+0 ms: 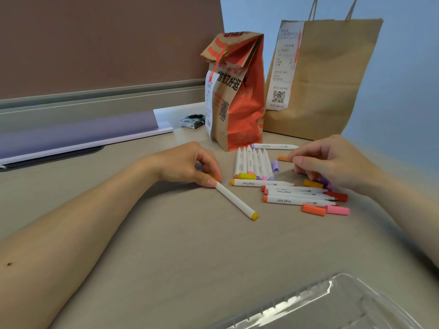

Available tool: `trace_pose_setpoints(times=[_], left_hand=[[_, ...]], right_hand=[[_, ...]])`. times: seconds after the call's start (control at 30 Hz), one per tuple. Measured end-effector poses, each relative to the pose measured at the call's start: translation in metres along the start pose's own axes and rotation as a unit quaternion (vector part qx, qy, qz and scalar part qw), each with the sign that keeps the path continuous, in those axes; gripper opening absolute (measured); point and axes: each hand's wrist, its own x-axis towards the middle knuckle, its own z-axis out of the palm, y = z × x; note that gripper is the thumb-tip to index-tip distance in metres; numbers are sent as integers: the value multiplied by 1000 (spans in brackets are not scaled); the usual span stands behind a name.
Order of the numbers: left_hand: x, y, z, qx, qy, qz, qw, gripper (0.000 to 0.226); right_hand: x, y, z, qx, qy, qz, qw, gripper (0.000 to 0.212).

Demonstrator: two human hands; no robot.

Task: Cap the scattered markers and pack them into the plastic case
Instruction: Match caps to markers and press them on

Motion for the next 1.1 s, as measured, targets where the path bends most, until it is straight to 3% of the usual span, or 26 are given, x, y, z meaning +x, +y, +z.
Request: trace_pose_setpoints(times=[0.27,0.4,0.53,0.57,0.73,0.97,1.1], left_hand=[[6,9,3,-29,178,10,984,10],[10,17,10,-3,162,24,986,13],[13,33,16,39,149,60,986,10],[14,37,20,74,144,73,984,2],[19,56,43,304,88,56,947,28],[20,50,43,317,101,28,943,20],[21,46,39,225,132,23,965,17]], right_hand=[[2,2,-4,-52,-11,-18,998,12],[1,0,-5,-91,-66,-46,993,9],[4,4,-10,-112,-33,-29,993,10],[6,6,-12,-104,-23,-13,994,10],[10,15,-25,-146,-28,28,989,8],[9,19,-38,-172,-71,38,982,14],[9,21,-37,-192,-94,33,976,10]])
